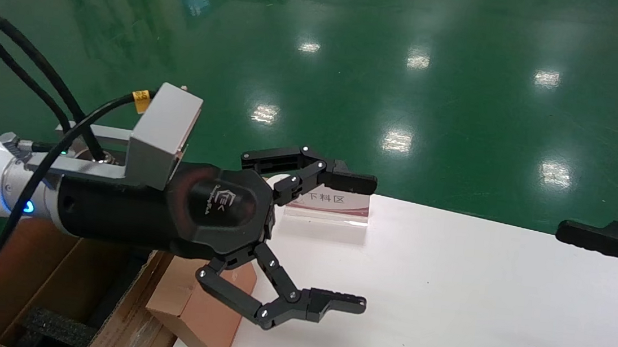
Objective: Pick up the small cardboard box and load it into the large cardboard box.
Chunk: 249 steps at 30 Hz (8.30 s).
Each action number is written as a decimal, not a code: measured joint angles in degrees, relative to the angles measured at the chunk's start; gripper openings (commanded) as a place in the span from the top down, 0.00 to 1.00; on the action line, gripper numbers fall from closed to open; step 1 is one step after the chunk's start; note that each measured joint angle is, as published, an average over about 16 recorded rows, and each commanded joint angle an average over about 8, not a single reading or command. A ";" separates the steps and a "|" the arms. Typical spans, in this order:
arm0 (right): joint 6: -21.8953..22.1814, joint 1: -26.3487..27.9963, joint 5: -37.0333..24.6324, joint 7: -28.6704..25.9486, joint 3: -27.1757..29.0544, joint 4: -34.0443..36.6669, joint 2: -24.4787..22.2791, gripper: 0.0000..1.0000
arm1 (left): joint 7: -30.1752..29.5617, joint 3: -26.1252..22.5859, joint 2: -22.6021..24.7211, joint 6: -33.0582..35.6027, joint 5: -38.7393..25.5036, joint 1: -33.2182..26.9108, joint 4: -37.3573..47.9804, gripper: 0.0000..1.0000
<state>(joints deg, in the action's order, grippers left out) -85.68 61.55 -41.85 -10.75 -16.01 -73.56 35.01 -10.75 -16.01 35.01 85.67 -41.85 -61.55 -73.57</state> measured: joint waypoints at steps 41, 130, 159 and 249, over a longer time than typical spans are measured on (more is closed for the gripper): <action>0.01 0.05 0.06 0.07 -0.11 0.06 -0.02 0.00 | -34.51 -15.67 -3.18 2.37 -30.37 -20.79 -3.01 0.00; 0.14 0.10 0.26 0.21 -0.37 0.08 -0.14 1.00 | -77.13 -82.74 3.35 0.70 -40.38 -62.92 -4.16 1.00; 0.13 0.12 0.27 0.23 -0.40 0.12 -0.14 1.00 | -76.18 -79.81 3.43 0.78 -39.78 -68.69 -2.87 1.00; 0.26 0.20 0.49 0.40 -0.73 0.14 -0.27 0.00 | -79.83 -118.04 -9.29 -8.11 -52.76 -88.59 0.96 1.00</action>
<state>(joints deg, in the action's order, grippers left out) -85.42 61.75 -41.36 -10.35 -16.74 -73.42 34.75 -90.57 -134.06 25.72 77.56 -94.61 -150.14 -72.60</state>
